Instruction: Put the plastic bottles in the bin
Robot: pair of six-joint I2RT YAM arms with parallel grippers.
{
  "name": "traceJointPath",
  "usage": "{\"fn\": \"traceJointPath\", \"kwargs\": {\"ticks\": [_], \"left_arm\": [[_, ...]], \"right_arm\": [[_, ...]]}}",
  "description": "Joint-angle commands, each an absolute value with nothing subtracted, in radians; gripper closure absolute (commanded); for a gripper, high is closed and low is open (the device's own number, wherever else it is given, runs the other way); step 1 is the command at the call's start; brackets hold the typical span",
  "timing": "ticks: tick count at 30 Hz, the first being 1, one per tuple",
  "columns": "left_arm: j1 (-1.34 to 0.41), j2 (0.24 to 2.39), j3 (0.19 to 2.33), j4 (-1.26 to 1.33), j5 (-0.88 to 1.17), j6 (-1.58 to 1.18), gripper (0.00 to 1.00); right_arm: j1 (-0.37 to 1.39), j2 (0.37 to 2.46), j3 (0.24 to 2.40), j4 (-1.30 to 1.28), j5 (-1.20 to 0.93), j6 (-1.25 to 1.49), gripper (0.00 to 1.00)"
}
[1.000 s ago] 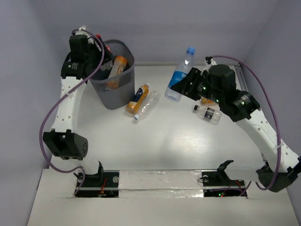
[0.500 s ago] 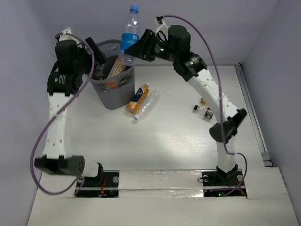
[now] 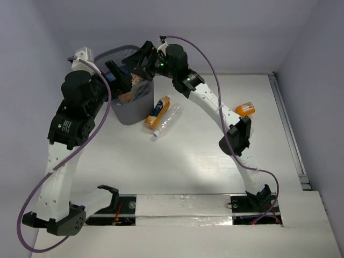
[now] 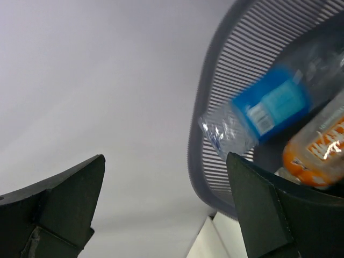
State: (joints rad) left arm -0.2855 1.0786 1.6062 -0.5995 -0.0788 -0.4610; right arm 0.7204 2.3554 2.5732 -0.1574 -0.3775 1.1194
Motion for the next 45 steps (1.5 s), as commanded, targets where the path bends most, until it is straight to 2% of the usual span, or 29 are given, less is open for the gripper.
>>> {"fn": "traceJointPath", "kwargs": {"ticks": [1,3,4,6,7,8,9,10,12,14,15,20,21,22,23,24,25,27,28,29,31,32,35,41,45], "left_arm": [[-0.322,1.086,1.617,-0.502,-0.071,-0.431,0.12],[-0.322,1.081,1.585,-0.471,-0.039,-0.439,0.18],[-0.322,1.078,1.553,-0.442,-0.002,-0.442,0.25],[-0.344,1.091,1.529,-0.423,0.07,-0.448,0.34],[-0.344,1.097,1.507,-0.407,0.081,-0.452,0.43],[-0.362,1.101,1.493,-0.396,0.089,-0.454,0.56],[-0.391,1.12,1.482,-0.385,0.103,-0.454,0.61],[-0.406,1.133,1.465,-0.379,0.106,-0.448,0.72],[-0.472,1.192,1.453,-0.377,0.098,-0.434,0.84],[-0.54,1.259,1.44,-0.379,0.04,-0.402,0.99],[-0.558,1.282,1.439,-0.382,0.016,-0.394,1.0],[-0.578,1.4,1.41,-0.377,-0.061,-0.362,1.0],[-0.578,1.419,1.405,-0.377,-0.072,-0.345,0.95],[-0.578,1.46,1.401,-0.379,-0.099,-0.336,0.86],[-0.578,1.483,1.399,-0.383,-0.118,-0.325,0.72],[-0.578,1.502,1.401,-0.385,-0.132,-0.312,0.67],[-0.578,1.537,1.397,-0.377,-0.153,-0.284,0.57],[-0.578,1.565,1.39,-0.356,-0.167,-0.256,0.48],[-0.578,1.595,1.39,-0.339,-0.157,-0.236,0.43],[-0.578,1.612,1.394,-0.334,-0.147,-0.229,0.34],[-0.566,1.678,1.425,-0.328,-0.121,-0.206,0.27],[-0.557,1.702,1.439,-0.331,-0.118,-0.181,0.21],[-0.548,1.793,1.499,-0.357,-0.111,-0.135,0.14],[-0.516,1.873,1.535,-0.339,-0.064,-0.077,0.11],[-0.515,1.924,1.551,-0.354,-0.061,-0.055,0.1]], "right_arm": [[0.724,2.185,2.53,-0.121,-0.319,1.051,0.0],[0.724,2.108,2.45,-0.149,-0.295,0.991,0.0],[0.724,2.067,2.401,-0.159,-0.273,0.97,0.01],[0.695,1.911,2.203,-0.155,-0.185,0.913,0.07],[0.68,1.854,2.125,-0.15,-0.158,0.901,0.24],[0.66,1.798,2.049,-0.147,-0.14,0.888,0.41],[0.634,1.743,1.898,-0.158,-0.115,0.873,0.58],[0.57,1.645,1.825,-0.169,-0.115,0.864,0.83],[0.494,1.556,1.69,-0.234,-0.123,0.819,1.0],[0.395,1.429,1.501,-0.312,-0.056,0.746,1.0],[0.364,1.39,1.449,-0.346,-0.028,0.723,1.0],[0.224,1.267,1.251,-0.501,0.115,0.597,1.0],[0.194,1.255,1.235,-0.518,0.148,0.56,0.97],[0.178,1.253,1.223,-0.544,0.158,0.545,0.88],[0.163,1.253,1.212,-0.557,0.164,0.534,0.83],[0.137,1.256,1.188,-0.56,0.158,0.503,0.74],[0.124,1.262,1.178,-0.566,0.152,0.486,0.58],[0.103,1.284,1.17,-0.581,0.143,0.436,0.4],[0.094,1.319,1.178,-0.607,0.138,0.413,0.26],[0.094,1.34,1.189,-0.626,0.141,0.396,0.22],[0.094,1.394,1.21,-0.655,0.134,0.329,0.11],[0.094,1.413,1.218,-0.666,0.13,0.31,0.1],[0.094,1.474,1.242,-0.684,0.111,0.23,0.07],[0.094,1.572,1.287,-0.729,0.075,0.112,0.01],[0.084,1.643,1.293,-0.723,0.095,0.087,0.0]]}}
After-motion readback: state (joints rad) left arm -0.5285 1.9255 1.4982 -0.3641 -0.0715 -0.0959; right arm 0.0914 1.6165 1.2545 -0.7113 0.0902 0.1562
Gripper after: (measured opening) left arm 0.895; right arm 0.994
